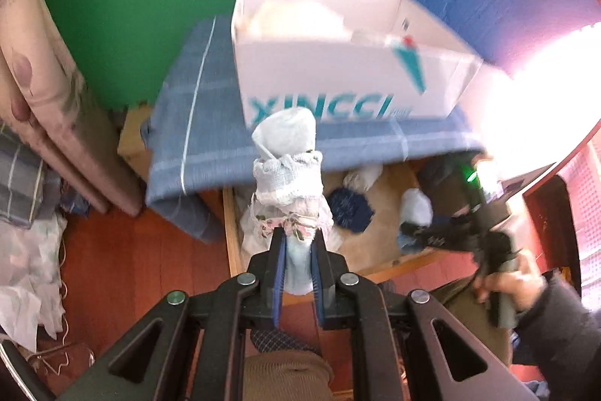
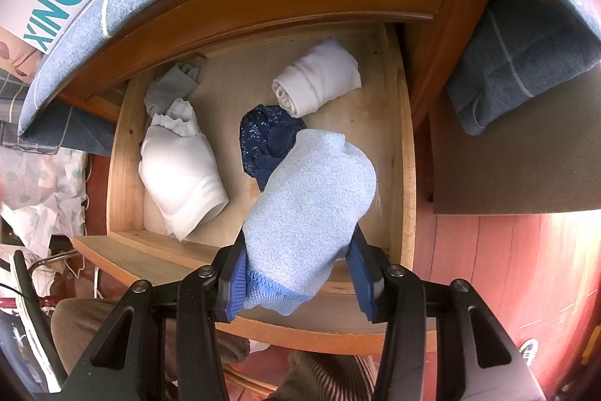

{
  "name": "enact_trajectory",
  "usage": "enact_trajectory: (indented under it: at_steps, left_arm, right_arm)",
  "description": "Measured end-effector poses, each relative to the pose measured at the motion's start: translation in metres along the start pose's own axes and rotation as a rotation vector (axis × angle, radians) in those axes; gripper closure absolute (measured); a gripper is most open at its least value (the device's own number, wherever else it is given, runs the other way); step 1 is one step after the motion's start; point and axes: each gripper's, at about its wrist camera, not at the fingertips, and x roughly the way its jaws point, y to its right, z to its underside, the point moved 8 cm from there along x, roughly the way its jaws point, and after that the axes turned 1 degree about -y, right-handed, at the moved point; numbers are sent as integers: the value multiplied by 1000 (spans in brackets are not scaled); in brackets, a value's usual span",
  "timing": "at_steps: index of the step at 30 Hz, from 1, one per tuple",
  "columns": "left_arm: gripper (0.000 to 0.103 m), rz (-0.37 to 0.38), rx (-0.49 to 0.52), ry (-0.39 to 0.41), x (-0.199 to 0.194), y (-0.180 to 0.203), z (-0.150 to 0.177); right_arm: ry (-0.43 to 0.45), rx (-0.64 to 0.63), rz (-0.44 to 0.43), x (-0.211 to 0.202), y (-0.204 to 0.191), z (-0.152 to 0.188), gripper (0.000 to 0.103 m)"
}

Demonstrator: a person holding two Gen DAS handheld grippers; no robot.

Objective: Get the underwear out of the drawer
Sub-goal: 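Carry the baby socks with the left gripper into the white box and release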

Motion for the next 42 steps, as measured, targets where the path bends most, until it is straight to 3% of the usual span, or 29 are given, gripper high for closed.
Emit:
enact_trajectory:
  at_steps: [5, 11, 20, 29, 36, 41, 42]
  left_arm:
    - [91, 16, 24, 85, -37, 8, -40]
    - [91, -13, 51, 190, -58, 14, -112]
    - [91, -44, 50, 175, -13, 19, -188]
    - [90, -72, 5, 15, 84, 7, -185]
    - [85, -128, 25, 36, 101, 4, -187]
    - [59, -203, 72, 72, 87, 9, -185]
    - [58, -203, 68, 85, 82, 8, -184]
  right_arm:
    - [1, 4, -7, -1, 1, 0, 59]
    - [5, 7, -22, -2, 0, -1, 59]
    - [11, 17, -38, -3, -1, -1, 59]
    - [5, 36, -58, -3, 0, -2, 59]
    - [6, 45, -59, -2, 2, -3, 59]
    - [2, 36, -59, -2, 1, -2, 59]
    - [4, 35, -55, -2, 1, -3, 59]
